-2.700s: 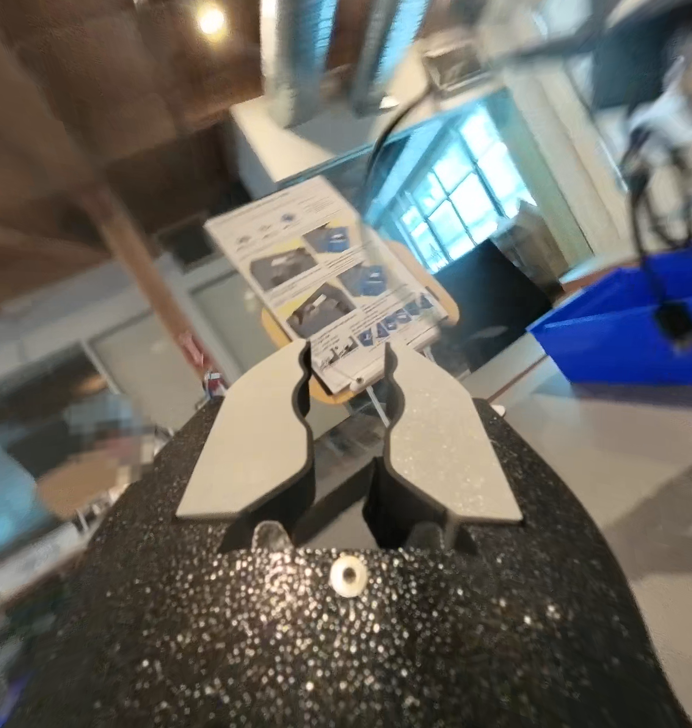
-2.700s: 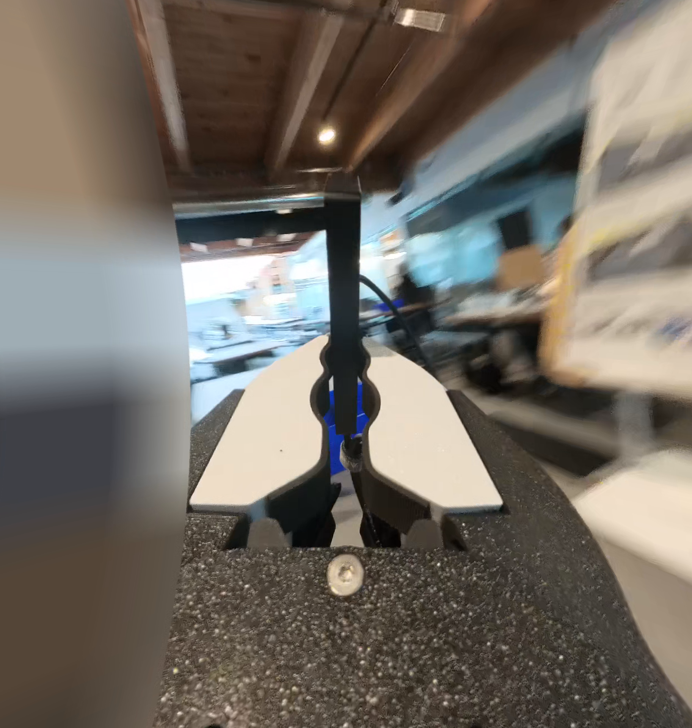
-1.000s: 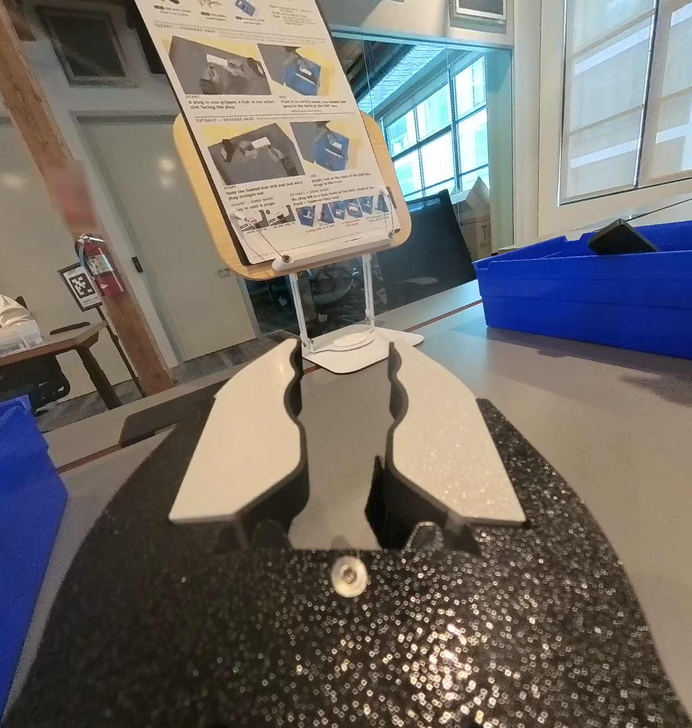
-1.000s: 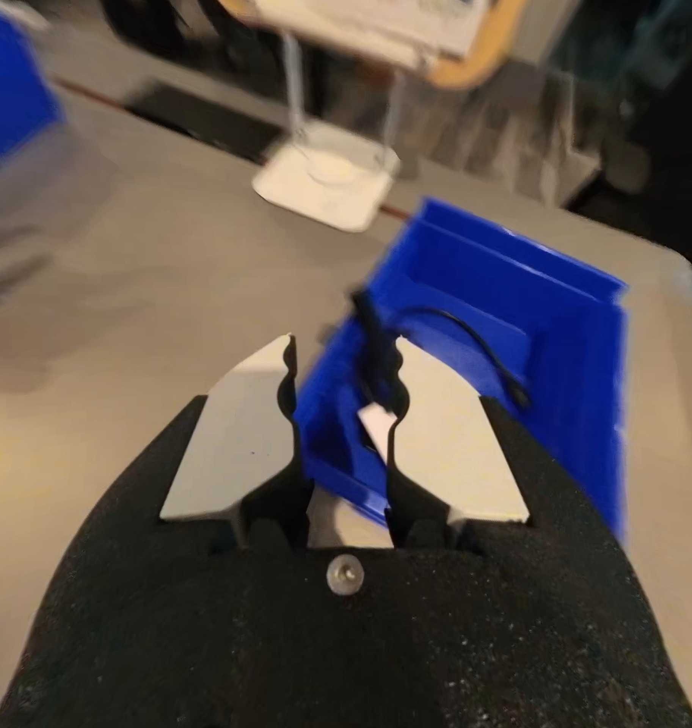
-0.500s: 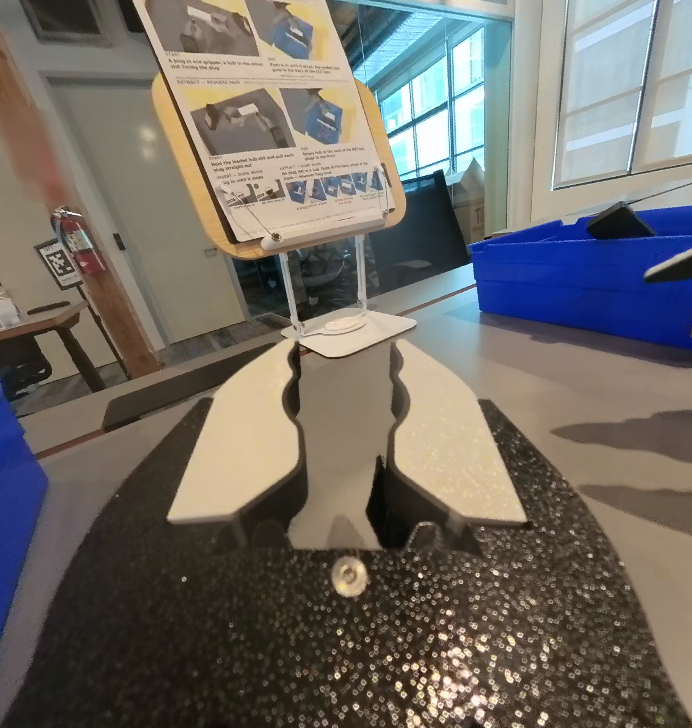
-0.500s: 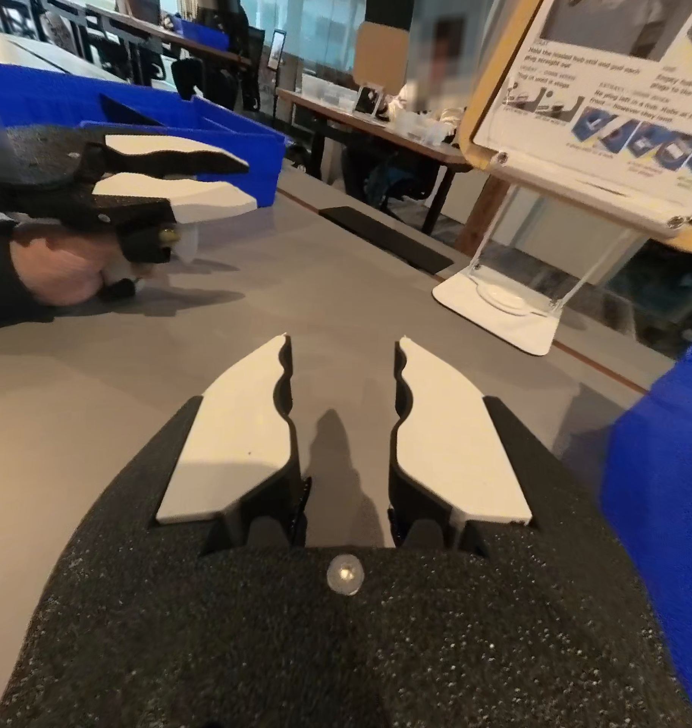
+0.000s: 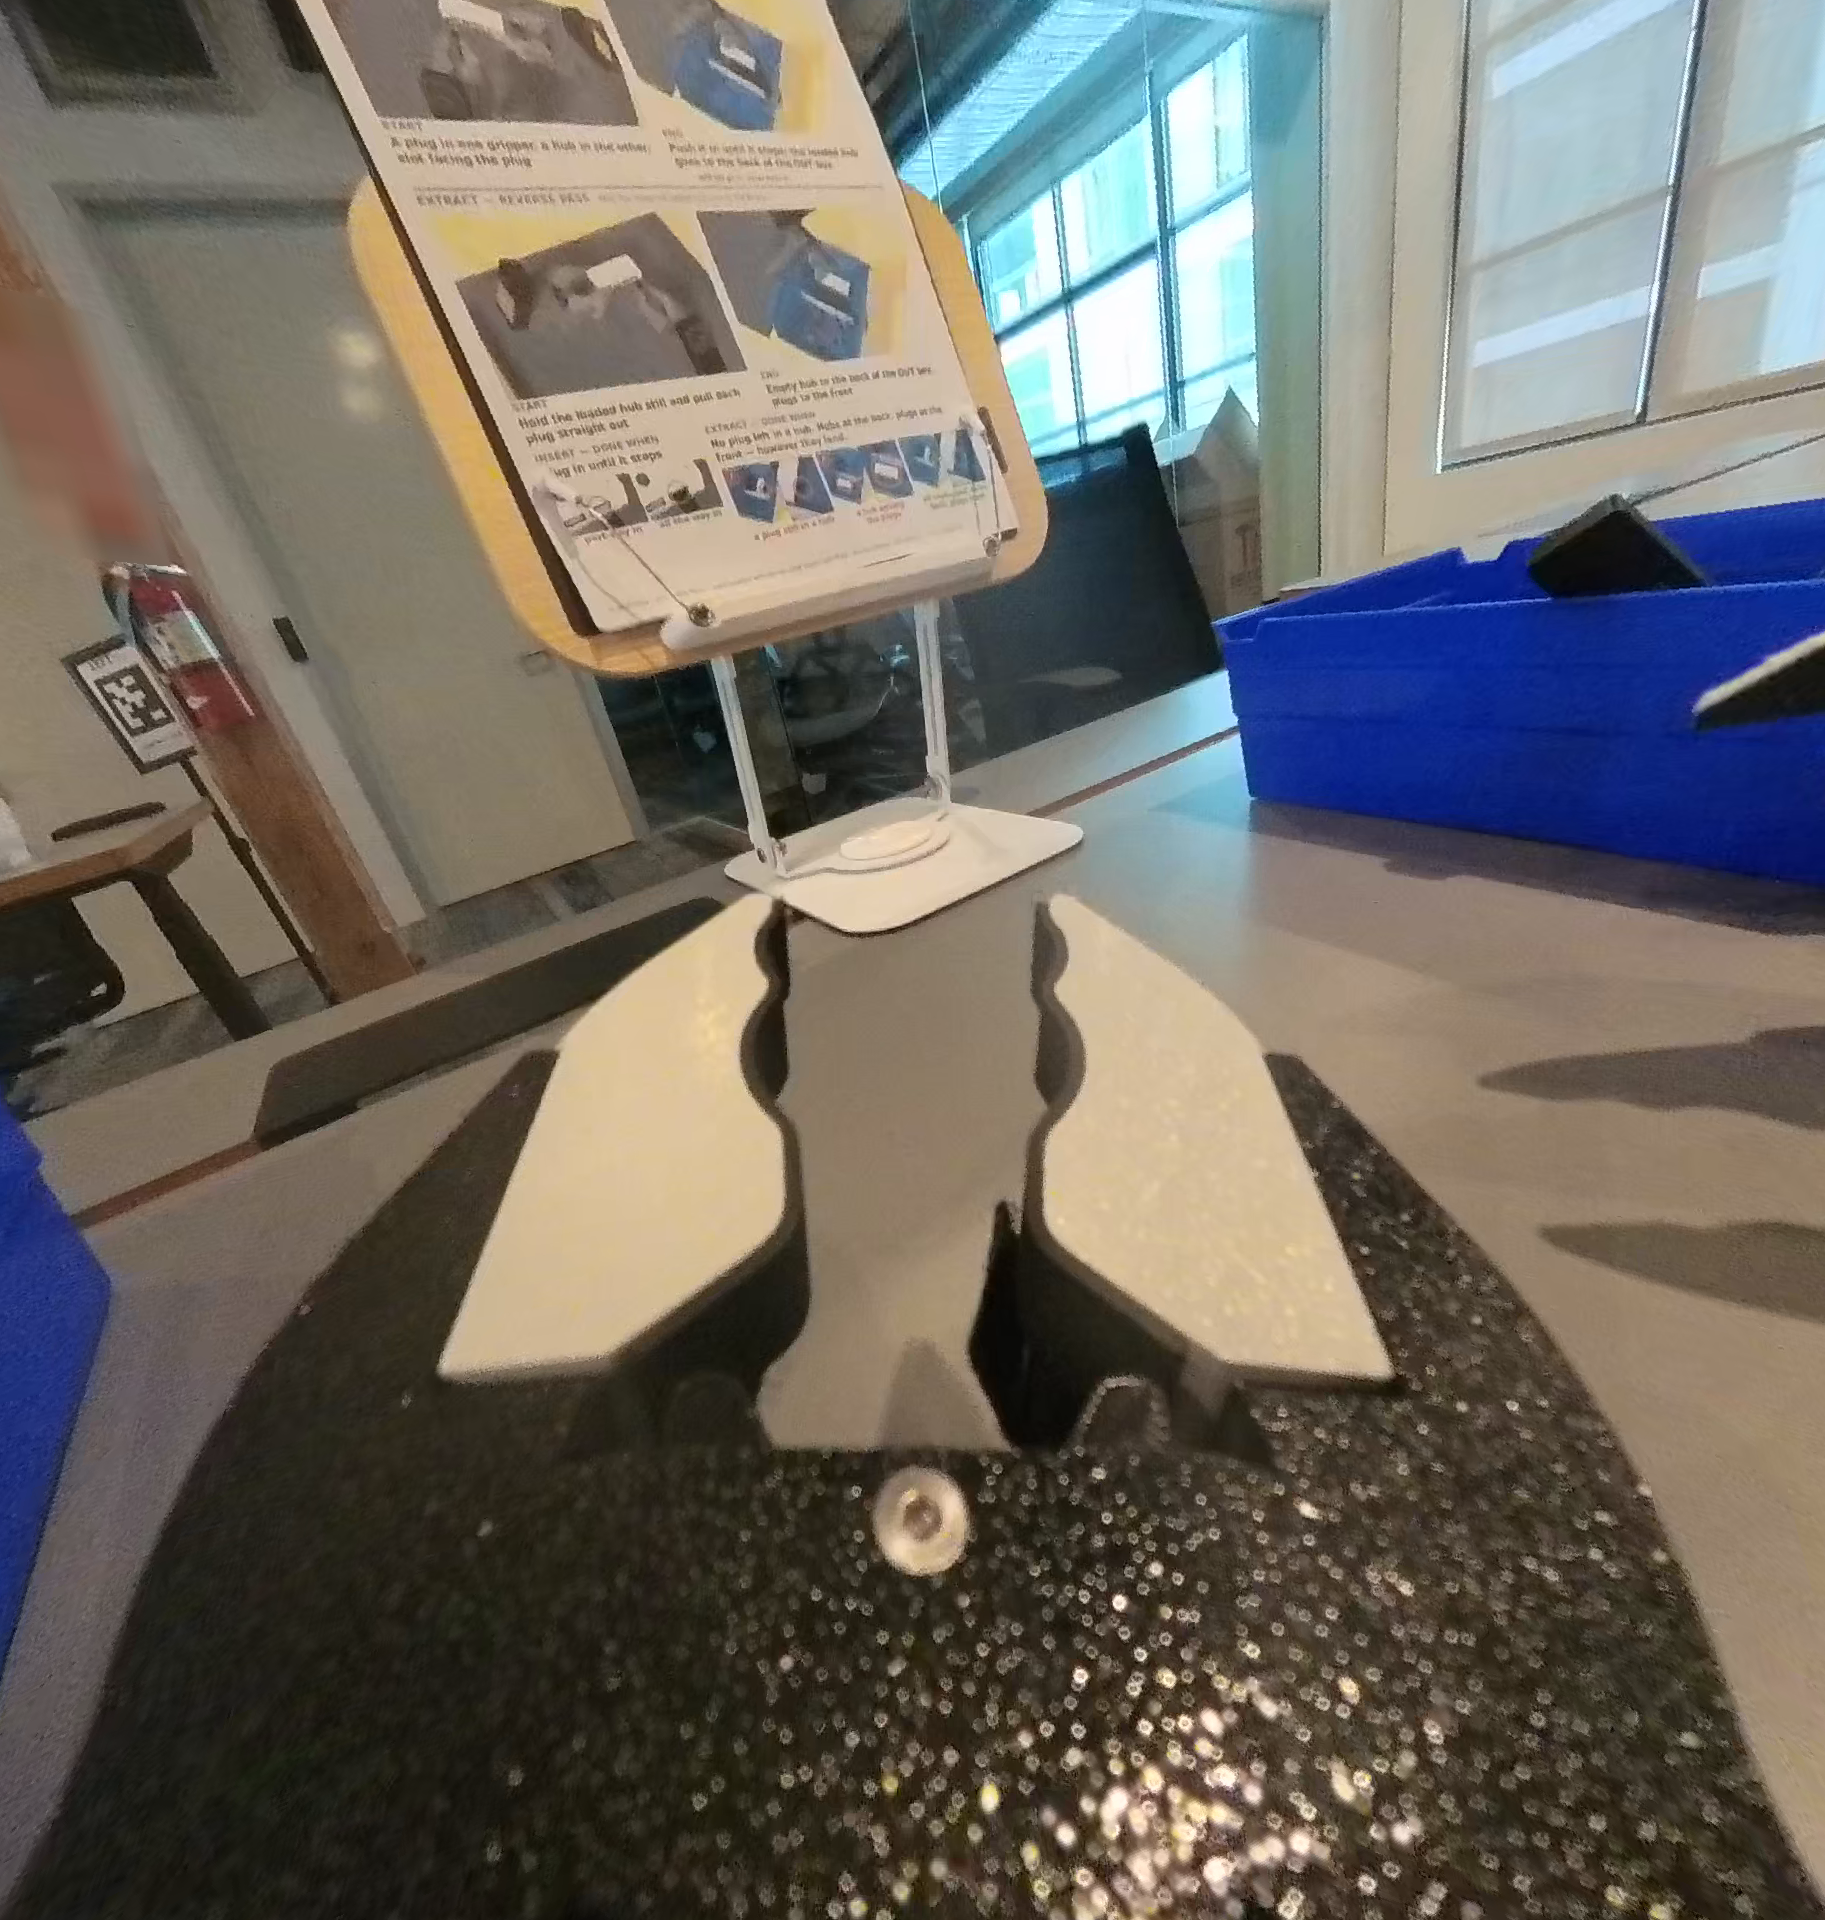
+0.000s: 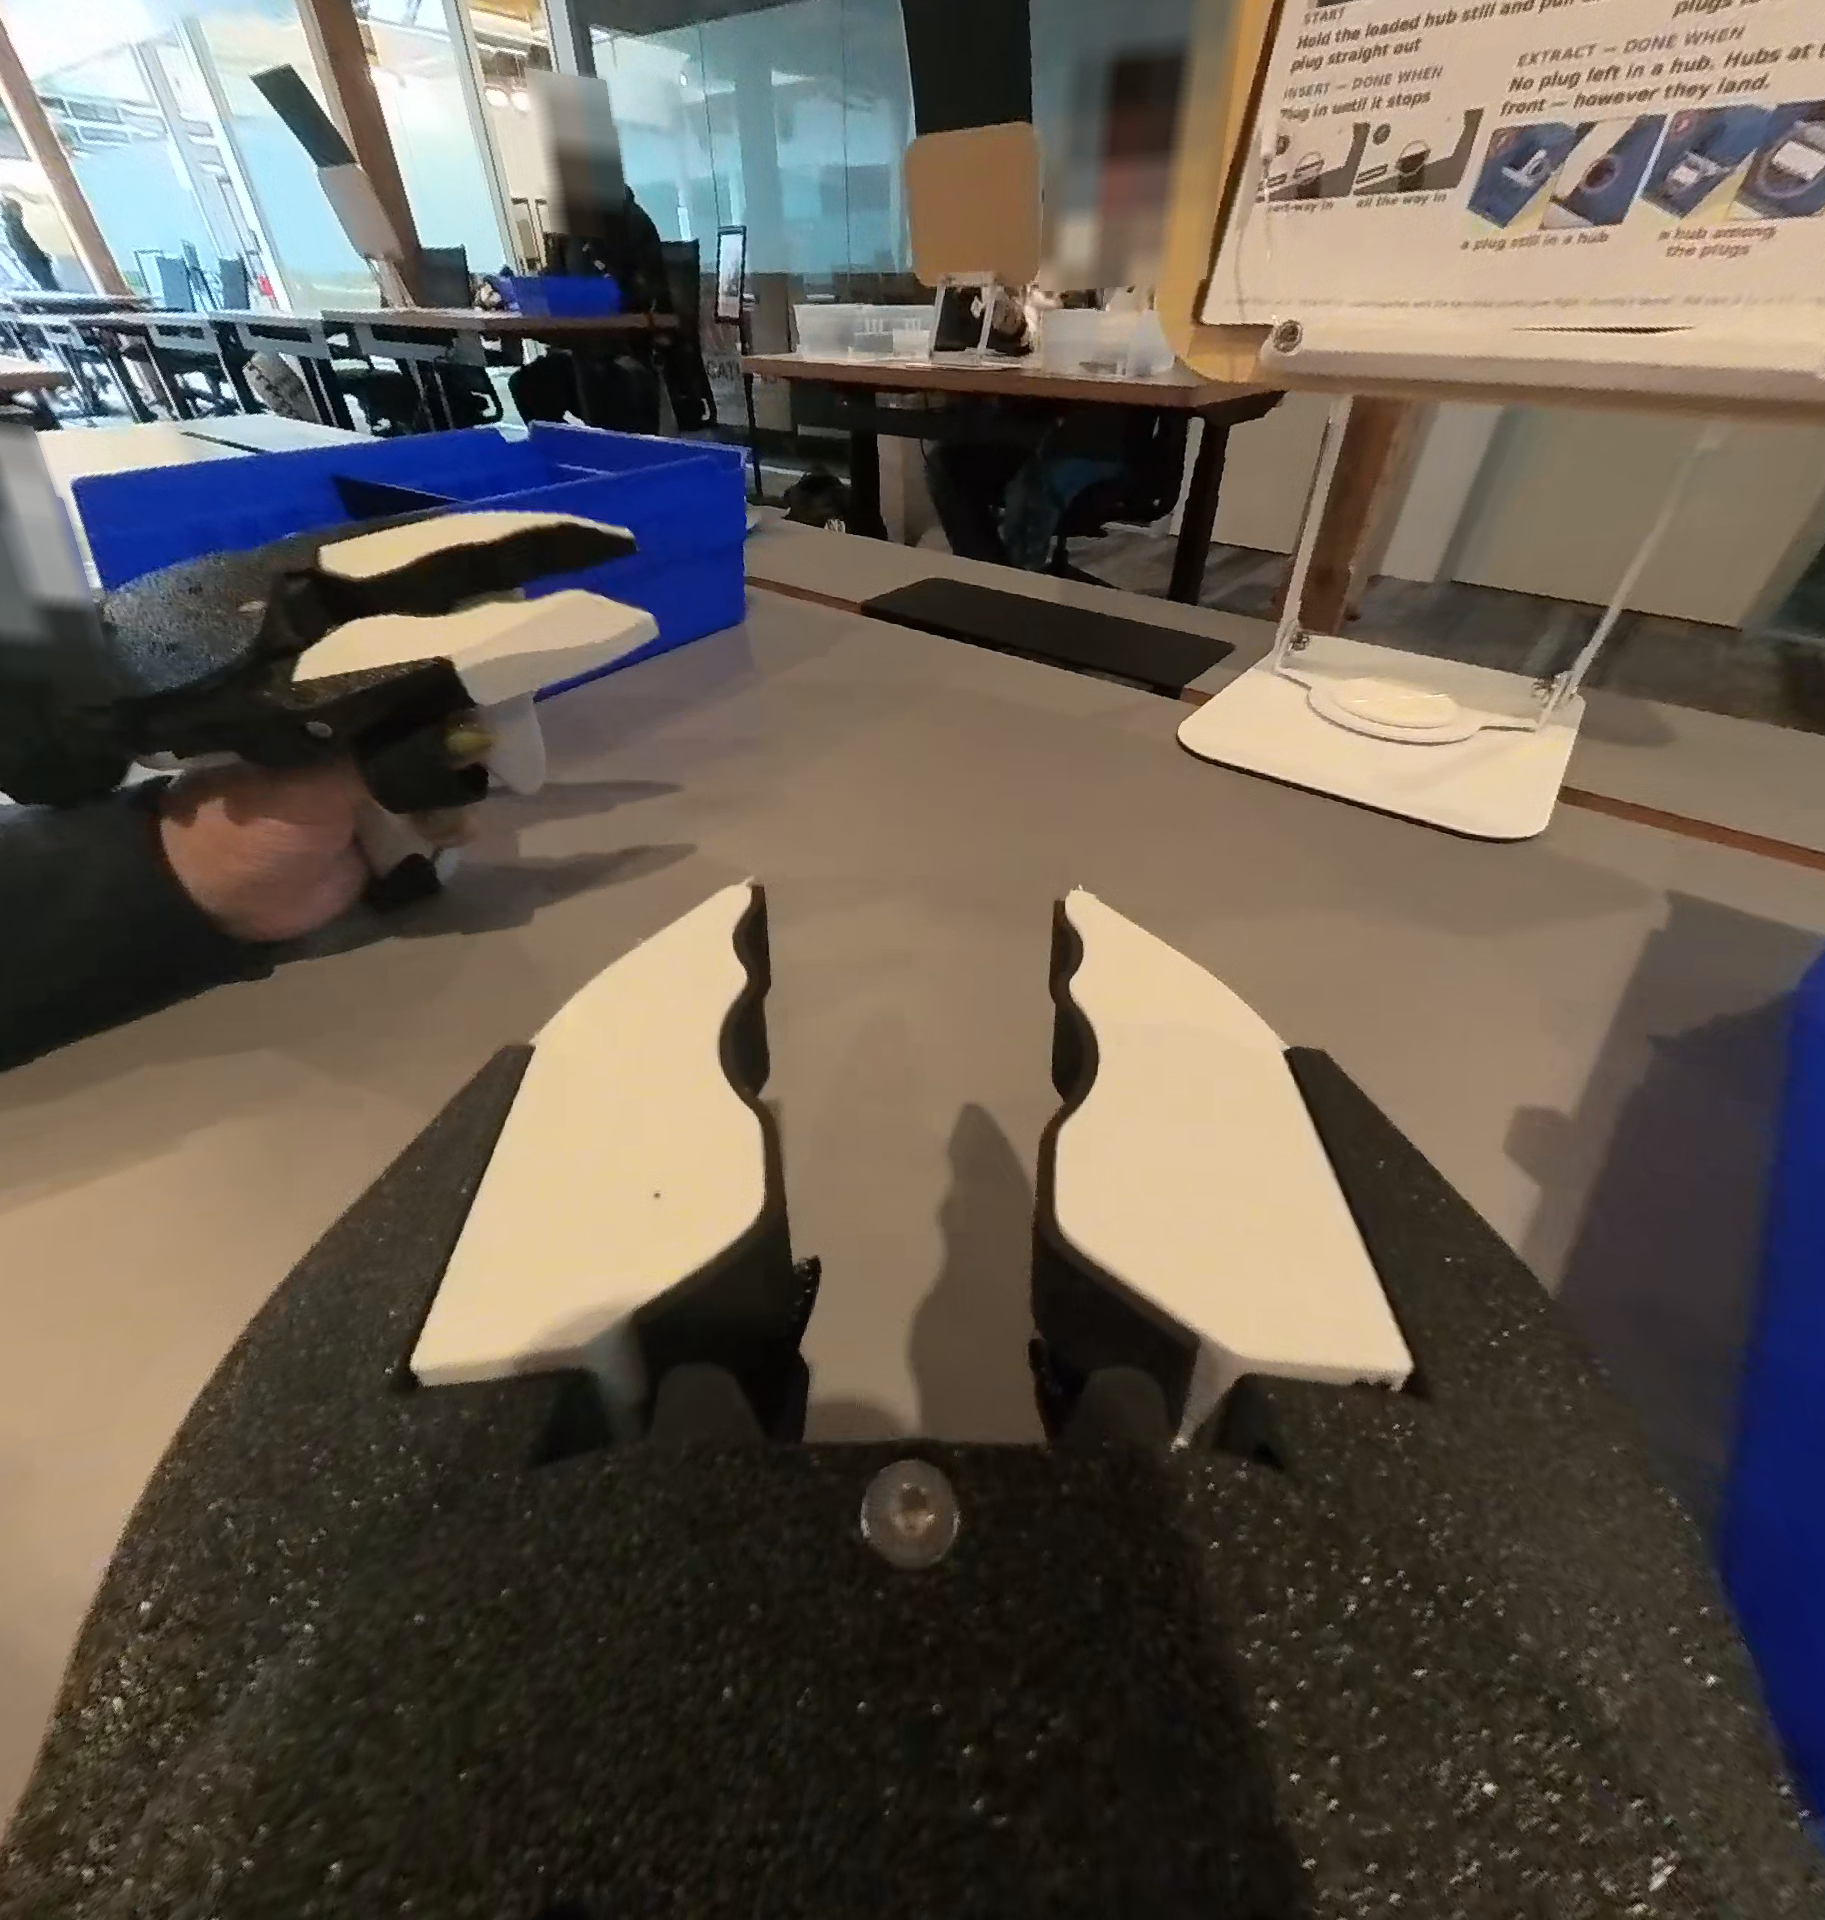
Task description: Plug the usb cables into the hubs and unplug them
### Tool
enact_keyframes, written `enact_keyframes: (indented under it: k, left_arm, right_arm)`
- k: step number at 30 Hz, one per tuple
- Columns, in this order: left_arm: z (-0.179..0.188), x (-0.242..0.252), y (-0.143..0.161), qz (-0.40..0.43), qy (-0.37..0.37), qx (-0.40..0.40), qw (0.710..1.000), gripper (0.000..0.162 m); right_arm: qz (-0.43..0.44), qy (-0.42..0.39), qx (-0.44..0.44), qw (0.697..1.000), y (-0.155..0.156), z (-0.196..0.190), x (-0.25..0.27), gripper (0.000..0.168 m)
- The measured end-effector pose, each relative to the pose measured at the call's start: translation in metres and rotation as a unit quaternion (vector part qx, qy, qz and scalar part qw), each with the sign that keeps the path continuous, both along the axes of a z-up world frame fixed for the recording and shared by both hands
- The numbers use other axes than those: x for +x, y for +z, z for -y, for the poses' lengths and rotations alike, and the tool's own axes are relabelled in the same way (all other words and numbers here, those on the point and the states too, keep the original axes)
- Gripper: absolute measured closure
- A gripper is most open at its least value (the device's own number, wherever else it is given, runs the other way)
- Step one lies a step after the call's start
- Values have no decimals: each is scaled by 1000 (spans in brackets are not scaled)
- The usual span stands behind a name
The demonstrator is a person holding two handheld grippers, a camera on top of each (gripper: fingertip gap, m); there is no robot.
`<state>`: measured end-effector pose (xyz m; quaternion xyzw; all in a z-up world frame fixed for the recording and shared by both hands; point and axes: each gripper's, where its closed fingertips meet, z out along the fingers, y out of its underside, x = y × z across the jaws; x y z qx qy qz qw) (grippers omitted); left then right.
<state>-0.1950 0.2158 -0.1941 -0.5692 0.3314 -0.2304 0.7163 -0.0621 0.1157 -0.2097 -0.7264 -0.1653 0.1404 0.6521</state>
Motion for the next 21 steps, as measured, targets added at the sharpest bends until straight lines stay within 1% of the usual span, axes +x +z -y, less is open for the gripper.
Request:
enact_keyframes:
  k: [1,2,4,6,7,9,10,13,16,18,20,21]
  left_arm:
    - [0,2,-3,-12,-7,-15,1000,117]
    - [1,4,-8,-27,-17,-39,999,114]
    - [-5,4,-19,-60,-10,-91,994,101]
    - [-12,-5,-20,-89,19,-105,990,92]
    - [-14,-11,-14,-95,31,-97,990,87]
    - [-14,-25,8,-97,50,-57,992,81]
    - [-12,-31,21,-106,54,-27,993,80]
    - [-19,-63,49,-142,124,59,980,88]
    - [-31,-95,61,-157,193,114,962,88]
    - [-33,-108,69,-171,225,160,946,87]
    - [-34,-117,74,-188,253,197,928,94]
    - [-35,-120,74,-194,262,200,924,97]
  right_arm:
    - [4,-1,2,1000,0,0,0,117]
    - [7,-2,3,1000,0,0,0,117]
    - [14,-5,5,1000,0,1,0,117]
    - [17,-6,7,1000,0,1,1,117]
    - [16,-5,8,1000,1,2,1,117]
    - [11,-3,11,1000,3,3,0,117]
    - [8,-2,13,1000,4,3,0,117]
    - [-5,2,18,1000,7,4,-1,118]
    - [-14,4,15,1000,7,4,-1,118]
    - [-14,6,10,1000,5,3,-2,118]
    - [-11,5,10,1000,5,3,-2,118]
    - [-9,4,12,1000,5,3,-1,119]
